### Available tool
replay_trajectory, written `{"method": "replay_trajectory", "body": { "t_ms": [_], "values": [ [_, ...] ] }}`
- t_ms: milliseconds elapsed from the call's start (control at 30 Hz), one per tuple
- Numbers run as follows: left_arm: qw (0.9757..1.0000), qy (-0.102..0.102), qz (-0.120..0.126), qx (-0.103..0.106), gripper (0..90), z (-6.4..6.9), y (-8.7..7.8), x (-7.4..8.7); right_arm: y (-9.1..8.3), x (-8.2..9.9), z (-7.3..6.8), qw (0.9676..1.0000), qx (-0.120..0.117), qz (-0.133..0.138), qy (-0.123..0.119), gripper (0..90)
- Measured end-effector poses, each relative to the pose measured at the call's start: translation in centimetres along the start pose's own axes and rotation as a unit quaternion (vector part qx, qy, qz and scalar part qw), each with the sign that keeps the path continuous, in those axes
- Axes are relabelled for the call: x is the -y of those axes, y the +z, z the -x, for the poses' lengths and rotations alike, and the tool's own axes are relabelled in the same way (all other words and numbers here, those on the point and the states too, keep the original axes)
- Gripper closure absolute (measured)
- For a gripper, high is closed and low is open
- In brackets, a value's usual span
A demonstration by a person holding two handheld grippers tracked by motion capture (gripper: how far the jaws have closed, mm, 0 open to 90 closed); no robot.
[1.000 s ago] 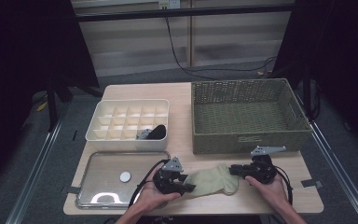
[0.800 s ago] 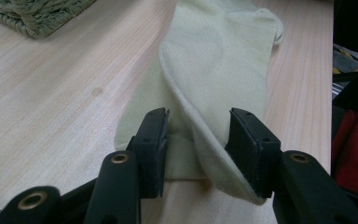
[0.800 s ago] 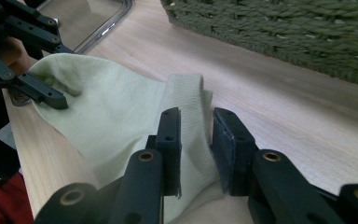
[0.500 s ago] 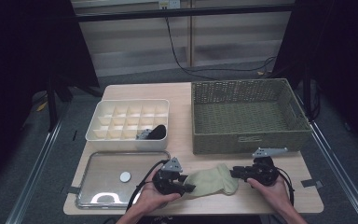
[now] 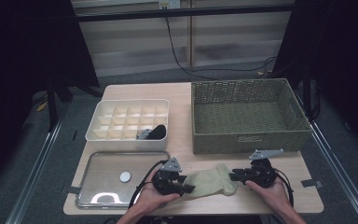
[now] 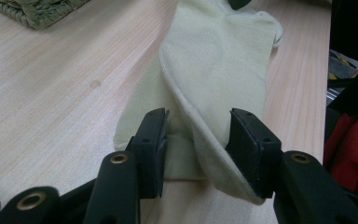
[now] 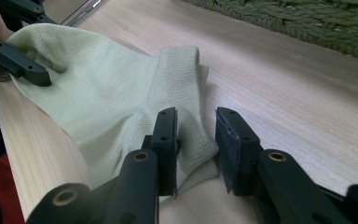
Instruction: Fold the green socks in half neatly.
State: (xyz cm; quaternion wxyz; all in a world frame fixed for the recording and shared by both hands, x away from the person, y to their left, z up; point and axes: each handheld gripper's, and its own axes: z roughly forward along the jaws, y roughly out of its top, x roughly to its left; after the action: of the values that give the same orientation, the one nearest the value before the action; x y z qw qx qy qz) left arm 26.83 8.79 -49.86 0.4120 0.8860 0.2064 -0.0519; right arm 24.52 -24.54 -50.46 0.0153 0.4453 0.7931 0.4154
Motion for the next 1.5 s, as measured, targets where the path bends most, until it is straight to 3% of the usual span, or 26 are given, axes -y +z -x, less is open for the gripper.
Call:
{"method": "replay_trajectory", "body": {
  "t_ms": [267, 433, 600, 833, 933, 1067, 1233, 1300, 1433, 1500],
  "values": [
    [1.0, -0.005, -0.004, 0.004, 56.6, 0.1, 0.0, -0.1, 0.2, 0.1, -0.4, 0.9999, 0.005, 0.0, -0.014, 72.9],
    [0.9999, -0.002, -0.01, 0.005, 57.2, 0.2, -0.1, 0.0, 0.3, 0.1, -0.8, 0.9998, 0.01, -0.005, -0.018, 81.4],
    [0.9998, -0.01, 0.009, -0.011, 49.3, -0.1, -0.4, -0.2, 0.4, -0.1, -0.6, 0.9999, 0.006, -0.007, -0.011, 84.4],
    [0.9989, -0.015, 0.038, -0.023, 46.1, -0.5, -1.2, -1.0, 0.2, -0.4, -0.3, 1.0, -0.006, 0.006, 0.005, 85.2],
    [0.9986, -0.011, 0.045, -0.023, 47.9, -0.4, -1.3, -1.2, 0.0, -0.4, -0.3, 0.9998, -0.011, 0.01, 0.011, 85.2],
    [0.9983, -0.005, 0.056, -0.013, 58.1, -0.3, -1.5, -1.9, 0.0, -0.5, -0.5, 0.9996, -0.019, 0.018, 0.009, 85.3],
    [0.9989, 0.005, 0.046, 0.009, 72.9, -0.1, 0.0, -2.6, -0.3, -0.7, -0.7, 0.9993, -0.027, 0.025, 0.013, 85.3],
    [0.9992, 0.018, 0.036, 0.002, 71.7, 0.1, 0.3, -2.9, -0.3, -0.7, -0.6, 0.9992, -0.027, 0.029, 0.01, 85.3],
    [0.9982, 0.015, 0.057, 0.005, 66.9, 0.3, -0.7, -3.9, -0.4, -0.7, -0.7, 0.9991, -0.029, 0.029, 0.009, 85.3],
    [0.9983, 0.022, 0.054, -0.002, 64.5, 0.2, -0.9, -4.1, -0.4, -0.8, -0.7, 0.999, -0.031, 0.031, 0.01, 85.3]
  ]
}}
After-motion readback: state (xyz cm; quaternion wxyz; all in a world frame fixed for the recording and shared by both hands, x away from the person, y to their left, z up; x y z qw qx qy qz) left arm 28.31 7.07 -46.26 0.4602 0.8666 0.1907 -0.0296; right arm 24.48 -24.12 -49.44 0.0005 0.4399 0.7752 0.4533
